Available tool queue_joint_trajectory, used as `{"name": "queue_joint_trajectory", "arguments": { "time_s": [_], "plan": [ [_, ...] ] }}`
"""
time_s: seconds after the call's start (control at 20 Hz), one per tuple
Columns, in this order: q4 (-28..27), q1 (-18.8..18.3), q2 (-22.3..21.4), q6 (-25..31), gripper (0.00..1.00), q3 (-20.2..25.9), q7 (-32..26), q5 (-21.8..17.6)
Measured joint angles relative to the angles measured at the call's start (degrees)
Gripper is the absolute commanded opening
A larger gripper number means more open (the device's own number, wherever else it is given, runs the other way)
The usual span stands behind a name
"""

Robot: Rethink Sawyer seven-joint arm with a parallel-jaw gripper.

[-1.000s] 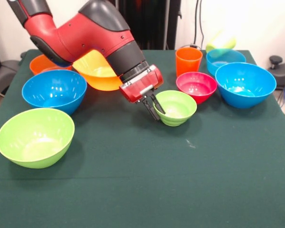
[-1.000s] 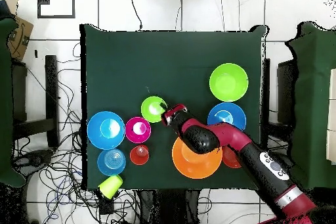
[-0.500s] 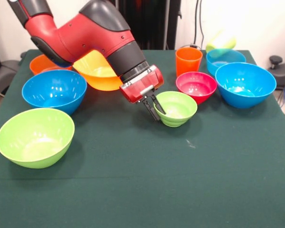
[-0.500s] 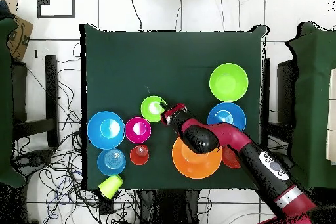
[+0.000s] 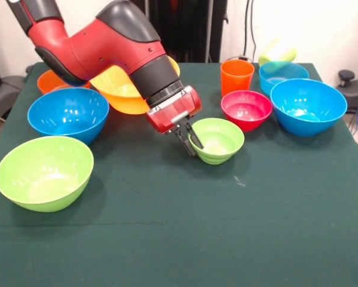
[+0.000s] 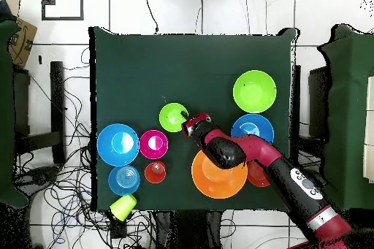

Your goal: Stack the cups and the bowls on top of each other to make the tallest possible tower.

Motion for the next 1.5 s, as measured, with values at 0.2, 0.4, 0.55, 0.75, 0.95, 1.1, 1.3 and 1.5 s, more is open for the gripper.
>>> {"name": "queue_joint_trajectory", "arguments": {
  "time_s": [0.2, 0.4, 0.55, 0.75, 0.95, 1.1, 1.3, 1.5],
  "plan": [
    [-1.30, -0.01, 0.05, 0.00, 0.00, 0.21, 0.00, -0.05],
    [-2.28, -0.07, 0.54, 0.00, 0.00, 0.65, 0.00, -0.04],
    [-2.90, -0.11, 1.14, 0.00, 0.00, 1.06, 0.00, -0.04],
    [-3.50, -0.11, 1.71, 0.00, 0.00, 1.46, 0.00, -0.04],
    [-3.80, -0.10, 1.90, 0.00, 0.00, 1.63, 0.00, -0.05],
    [-3.87, -0.09, 1.90, 0.00, 0.00, 1.64, 0.00, -0.04],
    [-3.95, -0.05, 1.89, -0.01, 0.00, 1.64, 0.00, -0.04],
    [-4.05, 0.02, 1.89, -0.01, 0.00, 1.65, 0.00, -0.02]
  ]
}}
